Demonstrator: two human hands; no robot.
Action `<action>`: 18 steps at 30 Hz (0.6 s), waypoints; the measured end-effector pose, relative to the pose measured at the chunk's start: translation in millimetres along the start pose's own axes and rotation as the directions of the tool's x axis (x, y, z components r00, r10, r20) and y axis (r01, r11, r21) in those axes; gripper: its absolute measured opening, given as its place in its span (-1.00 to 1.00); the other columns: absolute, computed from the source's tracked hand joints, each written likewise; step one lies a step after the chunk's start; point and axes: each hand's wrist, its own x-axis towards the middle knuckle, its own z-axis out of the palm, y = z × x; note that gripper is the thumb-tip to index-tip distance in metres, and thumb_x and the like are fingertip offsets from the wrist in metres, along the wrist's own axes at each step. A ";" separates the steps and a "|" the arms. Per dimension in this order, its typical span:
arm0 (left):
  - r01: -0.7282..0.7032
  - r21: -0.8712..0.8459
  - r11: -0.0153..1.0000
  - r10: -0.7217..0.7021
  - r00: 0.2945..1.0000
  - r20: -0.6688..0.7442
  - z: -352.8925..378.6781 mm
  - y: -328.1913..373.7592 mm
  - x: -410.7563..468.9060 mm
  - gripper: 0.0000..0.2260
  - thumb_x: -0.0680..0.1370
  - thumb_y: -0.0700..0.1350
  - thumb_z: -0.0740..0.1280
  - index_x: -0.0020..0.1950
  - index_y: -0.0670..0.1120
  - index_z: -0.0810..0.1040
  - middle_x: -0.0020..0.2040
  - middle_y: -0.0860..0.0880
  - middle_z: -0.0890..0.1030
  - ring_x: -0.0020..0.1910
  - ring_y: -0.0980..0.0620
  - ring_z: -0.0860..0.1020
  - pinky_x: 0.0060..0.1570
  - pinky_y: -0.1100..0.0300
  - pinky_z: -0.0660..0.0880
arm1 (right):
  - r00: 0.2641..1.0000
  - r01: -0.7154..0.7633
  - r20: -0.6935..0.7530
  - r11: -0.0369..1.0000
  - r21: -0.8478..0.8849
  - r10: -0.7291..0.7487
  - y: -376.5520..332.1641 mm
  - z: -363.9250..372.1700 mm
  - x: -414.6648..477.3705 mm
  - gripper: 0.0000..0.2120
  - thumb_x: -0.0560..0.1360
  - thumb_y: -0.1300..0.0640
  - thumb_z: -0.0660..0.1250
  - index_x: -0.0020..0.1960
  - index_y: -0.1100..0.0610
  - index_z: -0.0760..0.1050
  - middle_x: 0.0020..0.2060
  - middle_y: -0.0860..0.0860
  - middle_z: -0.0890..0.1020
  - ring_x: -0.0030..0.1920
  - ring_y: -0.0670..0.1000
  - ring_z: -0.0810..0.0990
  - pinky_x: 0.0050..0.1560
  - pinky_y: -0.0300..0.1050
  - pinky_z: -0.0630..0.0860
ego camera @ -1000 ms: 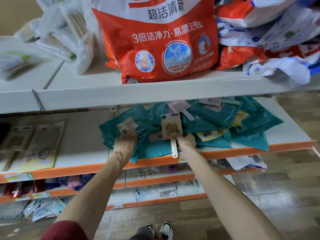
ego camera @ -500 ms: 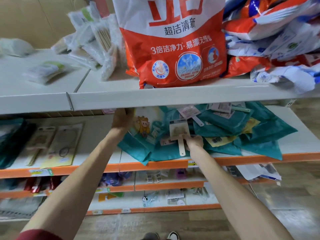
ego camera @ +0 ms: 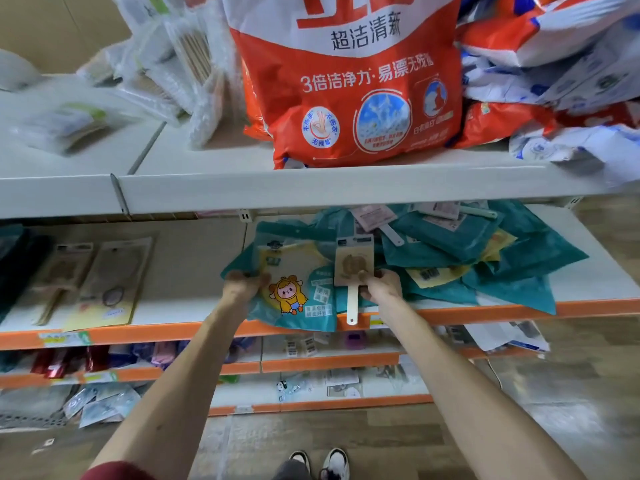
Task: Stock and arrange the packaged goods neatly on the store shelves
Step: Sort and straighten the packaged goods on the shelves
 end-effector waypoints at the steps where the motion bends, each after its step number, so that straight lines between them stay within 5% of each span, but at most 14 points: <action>1: 0.020 -0.038 0.999 -0.020 1.000 0.003 -1.8 1.0 -0.9 -0.70 0.42 -0.33 0.47 0.11 -0.28 0.51 0.04 -0.24 0.62 -0.02 -0.20 0.61 0.09 -0.07 0.56 | 1.000 0.000 0.008 1.000 -0.003 0.000 -1.3 -2.1 -1.4 -0.92 0.52 0.20 0.39 -0.12 0.14 0.50 -0.14 0.10 0.64 -0.19 0.03 0.64 0.07 0.02 0.62; 10: -0.002 -0.165 0.986 -0.027 0.984 -0.174 -68.7 4.5 -5.8 -0.66 0.42 -0.26 0.51 0.15 -0.32 0.57 0.02 -0.21 0.62 -0.07 -0.16 0.60 0.01 0.05 0.55 | 0.992 0.124 0.054 0.986 -0.111 -0.118 -31.3 13.8 -13.4 -0.92 0.46 0.20 0.43 -0.14 0.05 0.56 -0.01 0.09 0.68 0.01 0.12 0.64 0.13 0.08 0.58; 15: -0.024 -0.159 0.987 -0.026 0.951 -0.308 -139.0 1.6 -21.5 -0.75 0.44 -0.19 0.51 0.03 -0.29 0.58 -0.16 -0.19 0.59 -0.37 -0.04 0.50 -0.33 0.19 0.47 | 0.977 0.158 0.159 0.985 -0.074 -0.145 -49.3 63.9 -44.5 -0.94 0.46 0.30 0.39 -0.15 0.17 0.59 -0.22 0.11 0.68 -0.35 0.05 0.58 -0.42 -0.16 0.52; 18: -0.027 -0.172 0.985 -0.035 0.938 -0.344 -189.2 -9.2 -31.0 -0.79 0.48 -0.14 0.48 -0.04 -0.26 0.60 -0.32 -0.12 0.55 -0.43 0.00 0.44 -0.60 0.32 0.38 | 0.959 0.184 0.238 0.978 -0.102 -0.155 -50.7 108.6 -64.7 -0.91 0.43 0.20 0.44 -0.07 0.17 0.61 -0.15 0.11 0.69 -0.23 0.07 0.58 -0.31 -0.12 0.45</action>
